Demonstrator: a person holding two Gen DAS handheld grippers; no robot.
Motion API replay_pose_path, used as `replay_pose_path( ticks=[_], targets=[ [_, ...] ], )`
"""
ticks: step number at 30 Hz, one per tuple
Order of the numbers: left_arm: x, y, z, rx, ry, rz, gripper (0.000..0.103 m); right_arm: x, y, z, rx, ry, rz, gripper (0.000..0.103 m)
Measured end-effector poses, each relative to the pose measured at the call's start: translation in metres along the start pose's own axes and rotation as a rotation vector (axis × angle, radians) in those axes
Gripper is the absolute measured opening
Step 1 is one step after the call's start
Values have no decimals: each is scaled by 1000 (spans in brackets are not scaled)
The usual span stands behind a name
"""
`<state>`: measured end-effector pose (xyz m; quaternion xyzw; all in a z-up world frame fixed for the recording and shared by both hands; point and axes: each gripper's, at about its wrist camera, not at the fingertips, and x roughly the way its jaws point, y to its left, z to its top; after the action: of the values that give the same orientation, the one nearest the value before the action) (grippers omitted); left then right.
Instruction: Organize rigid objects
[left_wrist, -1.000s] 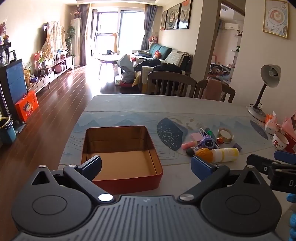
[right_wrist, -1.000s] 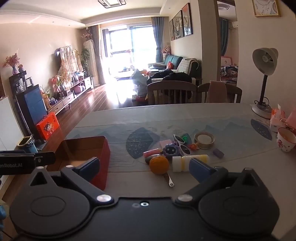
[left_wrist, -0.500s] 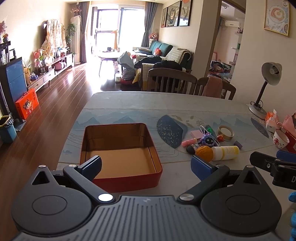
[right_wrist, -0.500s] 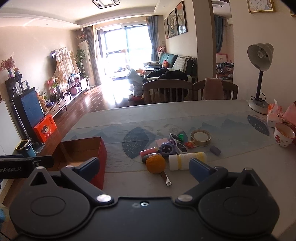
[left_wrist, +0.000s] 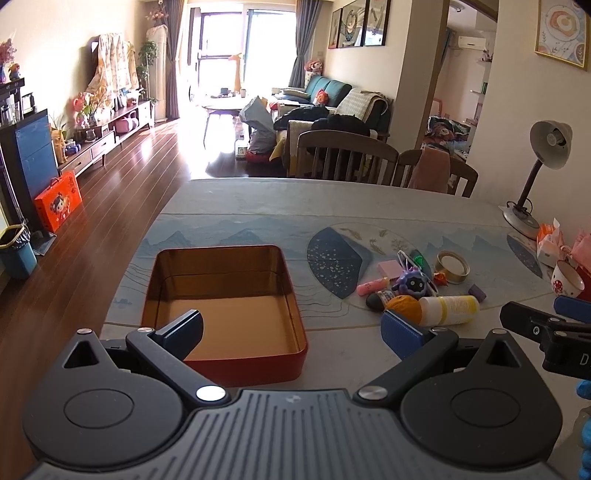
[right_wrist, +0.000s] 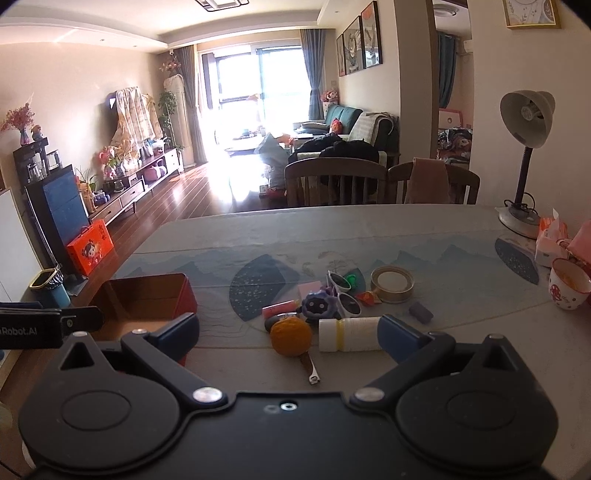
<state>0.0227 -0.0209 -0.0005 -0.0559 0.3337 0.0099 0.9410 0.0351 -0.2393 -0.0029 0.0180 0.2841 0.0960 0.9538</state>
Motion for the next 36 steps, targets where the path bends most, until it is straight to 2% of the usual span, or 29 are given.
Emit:
replay_pose_path(
  ticks=[8,18,31,36],
  targets=[
    [20,-27,9,-18,33,-4,103,12,-24,10,-29,5,42,103],
    [53,-59,22,-36,72,38,103,41,-64,23,-66,56,111,103],
    [99,-99,37,-35,104,55,103,78,-111,24,-155,131,182,103],
    [114,-108,38,-49,130,41,103,88,-119,22,-198,157,215,102]
  ],
)
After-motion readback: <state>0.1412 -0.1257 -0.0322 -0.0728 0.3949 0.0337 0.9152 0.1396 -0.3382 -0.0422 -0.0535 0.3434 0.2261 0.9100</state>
